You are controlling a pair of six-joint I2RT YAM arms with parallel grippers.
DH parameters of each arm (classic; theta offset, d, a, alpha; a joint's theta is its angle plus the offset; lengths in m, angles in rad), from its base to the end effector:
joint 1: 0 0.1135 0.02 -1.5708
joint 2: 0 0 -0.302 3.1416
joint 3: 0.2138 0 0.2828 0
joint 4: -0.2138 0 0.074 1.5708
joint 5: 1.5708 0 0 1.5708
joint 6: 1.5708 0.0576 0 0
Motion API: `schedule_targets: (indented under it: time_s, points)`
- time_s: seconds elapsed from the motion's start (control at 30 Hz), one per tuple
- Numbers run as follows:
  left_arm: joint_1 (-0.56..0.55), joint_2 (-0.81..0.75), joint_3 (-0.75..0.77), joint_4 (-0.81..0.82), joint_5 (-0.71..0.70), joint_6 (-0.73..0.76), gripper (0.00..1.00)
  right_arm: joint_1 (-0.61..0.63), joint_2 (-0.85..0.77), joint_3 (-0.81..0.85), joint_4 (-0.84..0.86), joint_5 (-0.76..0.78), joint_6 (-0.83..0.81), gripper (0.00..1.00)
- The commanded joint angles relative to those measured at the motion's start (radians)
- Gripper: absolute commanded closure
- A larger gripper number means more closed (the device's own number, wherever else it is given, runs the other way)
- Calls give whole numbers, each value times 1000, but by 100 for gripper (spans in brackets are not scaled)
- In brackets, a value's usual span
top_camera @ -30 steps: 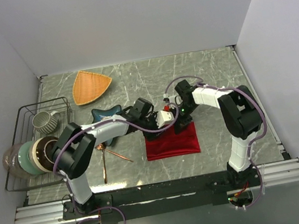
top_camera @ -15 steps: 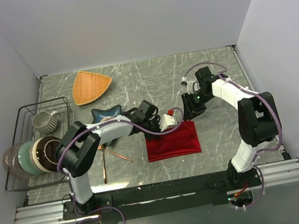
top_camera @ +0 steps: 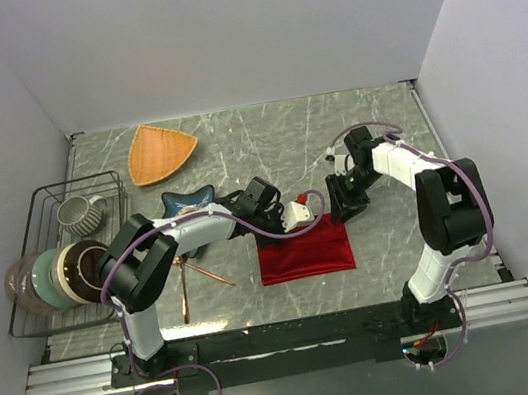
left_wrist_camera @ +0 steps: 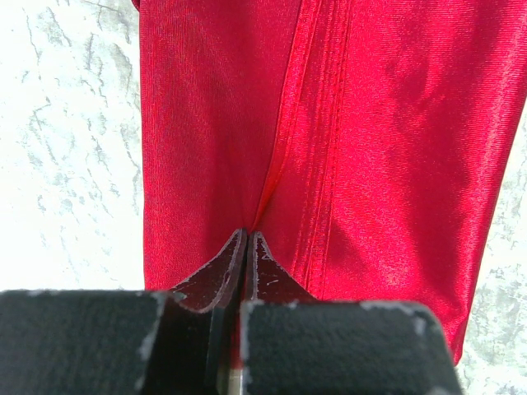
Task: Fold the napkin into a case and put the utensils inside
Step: Flatten out the 2/3-rectangle-folded napkin at the center of the board.
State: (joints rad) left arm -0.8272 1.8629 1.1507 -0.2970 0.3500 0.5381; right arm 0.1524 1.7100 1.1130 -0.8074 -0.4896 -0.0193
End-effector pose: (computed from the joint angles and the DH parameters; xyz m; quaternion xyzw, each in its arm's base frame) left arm 0.2722 -0.3251 0.1591 0.6343 0.7037 -0.2049 0.2459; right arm 0.3368 0.0791 0.1837 -0.1030 0.9615 0.2463 0.0644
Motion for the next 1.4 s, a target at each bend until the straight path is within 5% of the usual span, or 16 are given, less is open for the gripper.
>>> schedule_targets:
  time_s: [0.0,0.3,0.63,0.83,1.07,1.13,1.23,1.27,1.37]
  points:
    - [-7,19,0,-44,-13,5,94,-1,33,-8,-12,-13,18,60]
    - [-7,19,-6,-39,-25,-3,95,-4,30,-22,-38,2,-5,98]
    - [-6,25,-2,-44,-26,-29,89,12,197,-19,-24,75,1,100]
    - [69,-131,-11,2,131,-134,60,13,235,7,-4,97,47,100]
    - [165,-252,50,189,356,-534,19,13,227,-5,5,112,70,100]
    - [168,-226,64,251,339,-709,25,15,221,-8,11,121,74,100]
    - [168,-142,75,408,381,-987,60,13,218,-13,16,126,84,100]
    - [169,-116,73,453,394,-1121,81,16,218,-15,16,129,85,100]
    - [157,-13,54,634,408,-1356,99,16,217,-13,13,135,90,100]
